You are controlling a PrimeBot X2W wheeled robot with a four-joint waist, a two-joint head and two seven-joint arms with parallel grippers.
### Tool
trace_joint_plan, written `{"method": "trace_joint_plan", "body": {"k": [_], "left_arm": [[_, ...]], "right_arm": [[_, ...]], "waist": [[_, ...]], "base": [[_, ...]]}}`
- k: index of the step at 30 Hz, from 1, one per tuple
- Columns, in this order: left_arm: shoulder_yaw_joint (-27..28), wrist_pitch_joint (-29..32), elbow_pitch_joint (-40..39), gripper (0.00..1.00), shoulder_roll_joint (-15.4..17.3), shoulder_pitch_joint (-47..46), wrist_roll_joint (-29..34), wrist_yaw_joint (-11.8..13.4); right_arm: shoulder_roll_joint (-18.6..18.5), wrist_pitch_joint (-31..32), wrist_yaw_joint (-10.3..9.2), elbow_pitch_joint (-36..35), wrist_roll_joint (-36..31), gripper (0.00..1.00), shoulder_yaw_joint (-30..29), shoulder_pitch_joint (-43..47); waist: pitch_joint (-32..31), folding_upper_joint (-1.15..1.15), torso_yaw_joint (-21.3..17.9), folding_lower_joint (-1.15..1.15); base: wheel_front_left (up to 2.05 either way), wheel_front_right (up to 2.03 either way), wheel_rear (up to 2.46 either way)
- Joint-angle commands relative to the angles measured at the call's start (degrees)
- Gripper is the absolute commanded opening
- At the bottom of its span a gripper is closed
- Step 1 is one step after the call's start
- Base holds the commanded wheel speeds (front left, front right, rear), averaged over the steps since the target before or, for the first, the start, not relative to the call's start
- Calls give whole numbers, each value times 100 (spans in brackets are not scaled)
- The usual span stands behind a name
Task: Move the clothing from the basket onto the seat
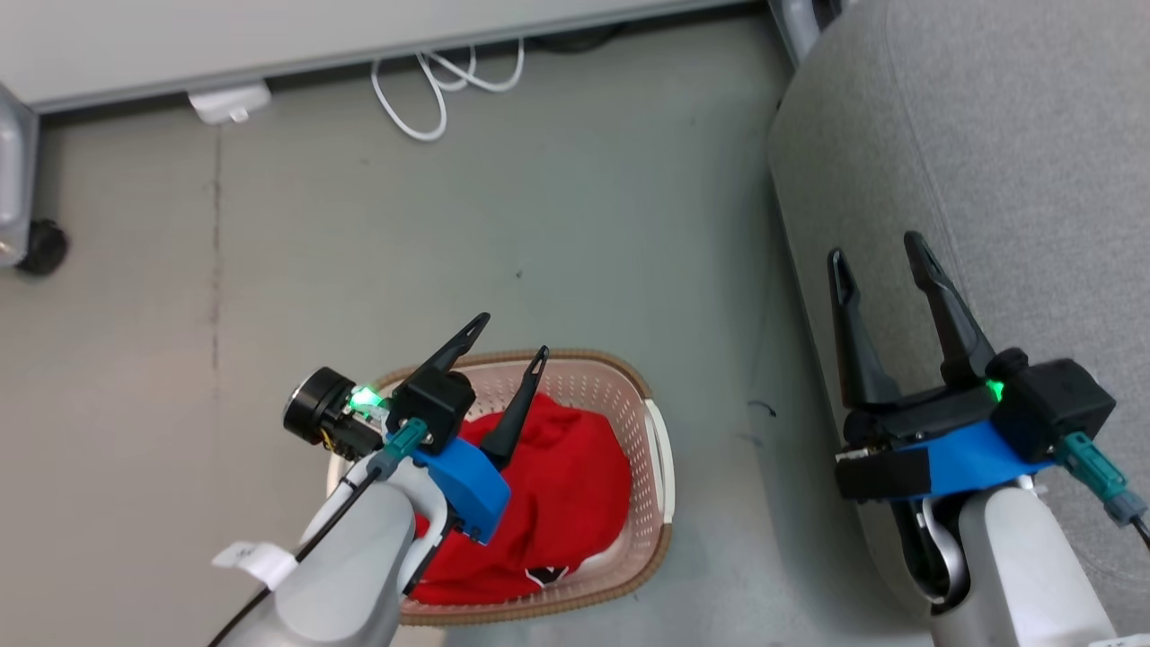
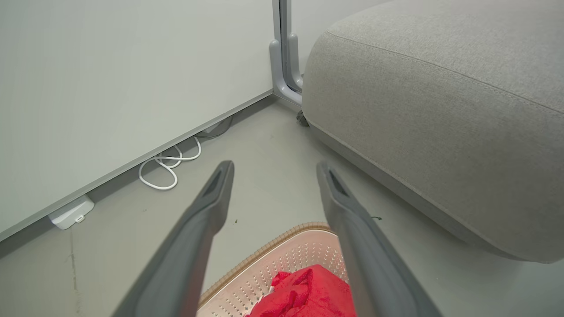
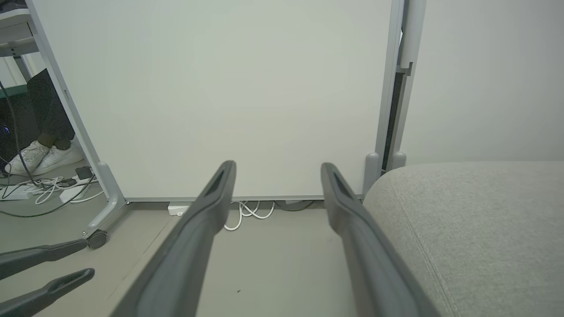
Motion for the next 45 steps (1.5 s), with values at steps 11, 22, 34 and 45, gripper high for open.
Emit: {"method": "trace_joint_plan", "body": {"k": [11, 22, 34, 45], "left_arm": [[-1495, -17, 1355, 100, 236, -1061, -639, -4], [-2957, 133, 2490, 100, 249, -1705, -1324, -4], [-3873, 581, 2922, 100, 354, -2135, -2007, -5], [-4041, 1007, 3290, 100, 391, -2465, -1861, -5]], "right_arm": [[-21, -20, 3, -262, -26, 100, 126, -523], [-21, -20, 3, -474, -15, 100, 199, -848], [-21, -20, 3, -721, 26, 100, 161, -1072], [-21, -20, 3, -1020, 16, 100, 88, -1166]], "waist": [[1144, 0, -363, -1], [1864, 0, -552, -1], [2573, 0, -711, -1], [3095, 0, -746, -1]], "base": [[0, 0, 0], [0, 0, 0], [0, 0, 0], [0, 0, 0]]}}
